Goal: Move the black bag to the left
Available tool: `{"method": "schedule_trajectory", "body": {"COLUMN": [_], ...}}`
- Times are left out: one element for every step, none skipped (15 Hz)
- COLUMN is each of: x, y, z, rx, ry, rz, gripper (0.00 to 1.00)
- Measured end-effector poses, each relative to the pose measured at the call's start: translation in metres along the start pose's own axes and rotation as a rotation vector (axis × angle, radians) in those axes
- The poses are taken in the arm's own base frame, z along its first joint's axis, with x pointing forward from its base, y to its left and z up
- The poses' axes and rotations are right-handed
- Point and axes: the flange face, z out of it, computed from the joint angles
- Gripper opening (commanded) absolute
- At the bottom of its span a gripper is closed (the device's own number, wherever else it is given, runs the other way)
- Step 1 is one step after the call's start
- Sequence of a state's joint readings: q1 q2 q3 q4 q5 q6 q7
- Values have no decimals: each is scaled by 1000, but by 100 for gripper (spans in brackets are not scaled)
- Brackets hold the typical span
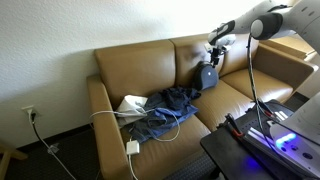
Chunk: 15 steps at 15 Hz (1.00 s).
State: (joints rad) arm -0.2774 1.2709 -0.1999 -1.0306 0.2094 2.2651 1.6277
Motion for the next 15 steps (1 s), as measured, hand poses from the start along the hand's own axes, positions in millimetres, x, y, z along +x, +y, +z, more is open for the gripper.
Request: {"method": "schedule_trajectory", "body": {"x": [4, 6, 7, 7, 6, 5, 3, 1, -1, -3, -4, -5, -6, -6, -6], "y": [0, 0, -1, -3, -4, -7, -9, -12, -15, -17, -19, -22, -23, -23, -23], "z": [4, 6, 7, 7, 7, 6, 5, 3, 1, 0, -1, -2, -2, -1, 2], "rx": [-29, -46, -59, -67, -72, -65, -54, -43, -30, -20, -9, 0, 5, 8, 4], "ry": [-20, -37, -51, -61, -67, -70, -72, -74, -76, -77, -79, -80, -84, -89, -96], "rz": [11, 18, 23, 25, 24, 22, 17, 9, 3, -6, -15, -25, -32, -36, -39], "gripper": [100, 100, 100, 100, 100, 100, 100, 100, 100, 100, 100, 100, 100, 100, 100]}}
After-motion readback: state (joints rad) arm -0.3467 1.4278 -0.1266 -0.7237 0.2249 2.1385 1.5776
